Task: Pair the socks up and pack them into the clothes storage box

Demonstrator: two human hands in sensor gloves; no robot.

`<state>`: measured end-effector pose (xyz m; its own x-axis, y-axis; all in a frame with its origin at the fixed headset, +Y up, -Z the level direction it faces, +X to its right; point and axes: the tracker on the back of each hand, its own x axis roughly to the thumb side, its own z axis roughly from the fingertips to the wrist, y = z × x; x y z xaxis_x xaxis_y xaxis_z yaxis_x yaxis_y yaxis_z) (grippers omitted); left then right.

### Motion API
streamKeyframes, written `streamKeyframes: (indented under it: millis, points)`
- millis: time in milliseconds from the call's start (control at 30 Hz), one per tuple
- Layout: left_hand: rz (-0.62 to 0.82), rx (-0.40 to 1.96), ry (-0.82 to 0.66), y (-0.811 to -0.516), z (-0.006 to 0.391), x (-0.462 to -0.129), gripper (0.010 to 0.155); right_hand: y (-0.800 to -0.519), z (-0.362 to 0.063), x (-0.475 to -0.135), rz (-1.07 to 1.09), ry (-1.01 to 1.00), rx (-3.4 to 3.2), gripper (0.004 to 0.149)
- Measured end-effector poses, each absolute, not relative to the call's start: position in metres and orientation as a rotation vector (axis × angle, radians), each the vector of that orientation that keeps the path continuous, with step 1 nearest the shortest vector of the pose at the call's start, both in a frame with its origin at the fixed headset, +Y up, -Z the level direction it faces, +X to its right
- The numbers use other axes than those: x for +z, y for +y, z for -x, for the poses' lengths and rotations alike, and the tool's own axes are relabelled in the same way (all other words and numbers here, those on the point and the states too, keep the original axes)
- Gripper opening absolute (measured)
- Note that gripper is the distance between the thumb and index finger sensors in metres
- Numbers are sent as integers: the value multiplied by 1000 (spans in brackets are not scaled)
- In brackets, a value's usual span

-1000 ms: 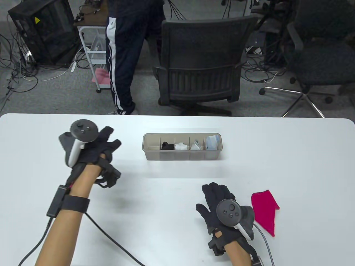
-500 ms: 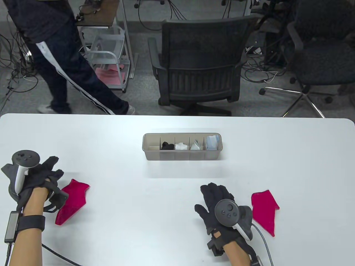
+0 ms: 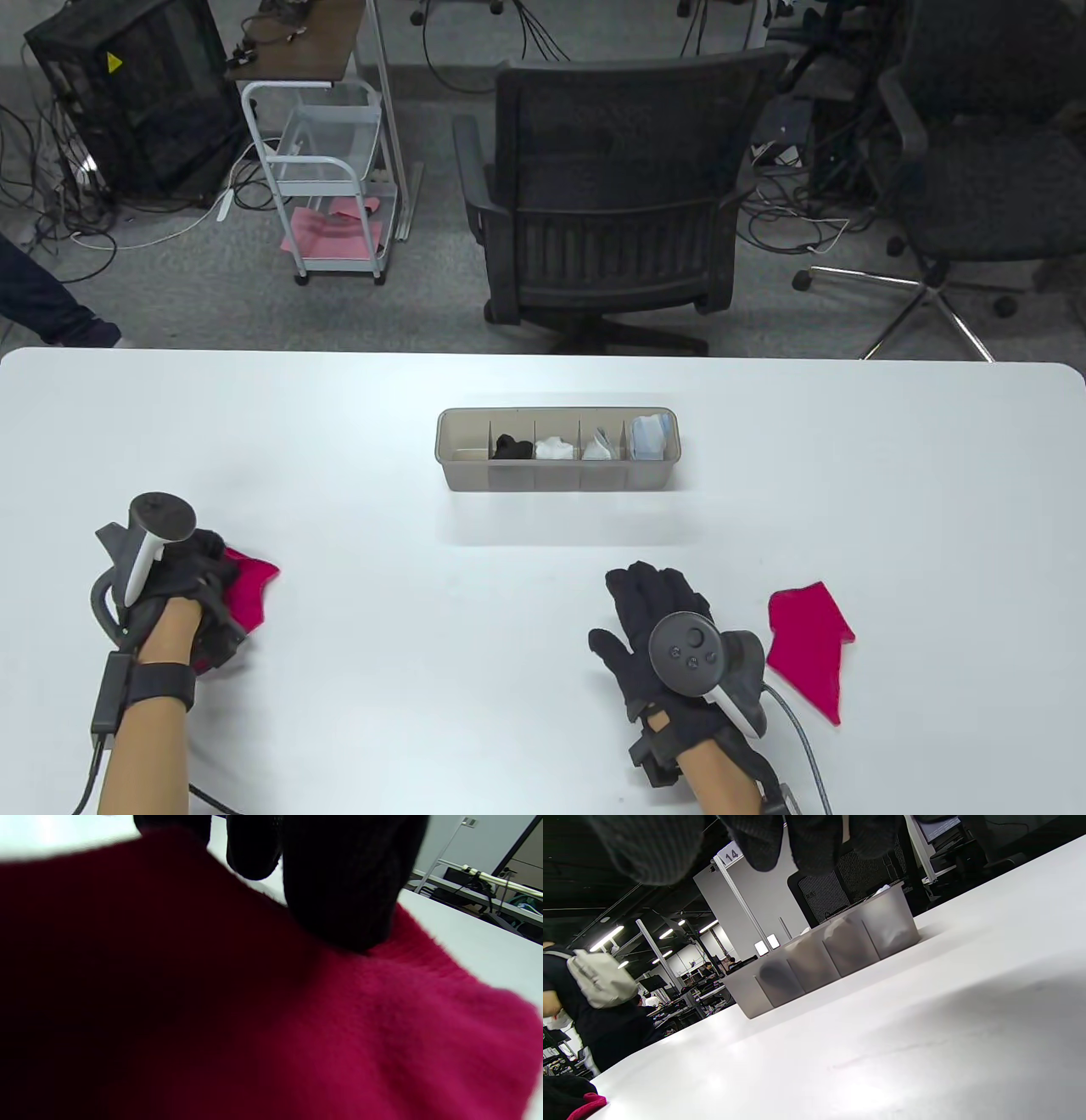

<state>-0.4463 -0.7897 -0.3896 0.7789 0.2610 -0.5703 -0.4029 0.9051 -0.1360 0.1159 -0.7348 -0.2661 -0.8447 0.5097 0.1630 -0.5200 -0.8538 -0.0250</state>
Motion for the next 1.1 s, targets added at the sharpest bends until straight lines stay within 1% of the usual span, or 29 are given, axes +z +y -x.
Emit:
streamKeyframes:
  millis: [100, 200, 367, 433, 533, 633, 700, 767, 867, 1033, 1100]
  points:
    - [206, 366, 554, -781, 442, -388, 38, -735, -116, -266, -204, -93, 2586, 70]
    - [173, 454, 485, -758, 433, -386, 40, -735, -116, -266, -205, -96, 2578, 70]
    - [52, 516, 283, -693, 402, -375, 40, -733, -112, -265, -223, -99, 2576, 70]
    - [-23, 525, 184, -663, 383, -369, 40, -733, -111, -264, -231, -103, 2572, 70]
    - [-96, 534, 46, -627, 352, -361, 40, -732, -109, -263, -240, -103, 2560, 70]
    - [-125, 549, -80, -604, 321, -354, 40, -732, -108, -262, -241, -108, 2545, 69]
    - [-135, 563, -199, -589, 293, -347, 40, -731, -109, -261, -238, -120, 2512, 68]
    - [-132, 553, -287, -580, 269, -341, 40, -730, -110, -261, -237, -121, 2464, 67]
    - [-90, 538, -455, -573, 227, -328, 41, -730, -112, -261, -240, -102, 2395, 69]
    - [-15, 512, -637, -578, 172, -311, 41, -735, -112, -262, -265, -20, 2352, 76]
    - [21, 544, -676, -582, 156, -307, 41, -738, -111, -263, -283, 44, 2339, 78]
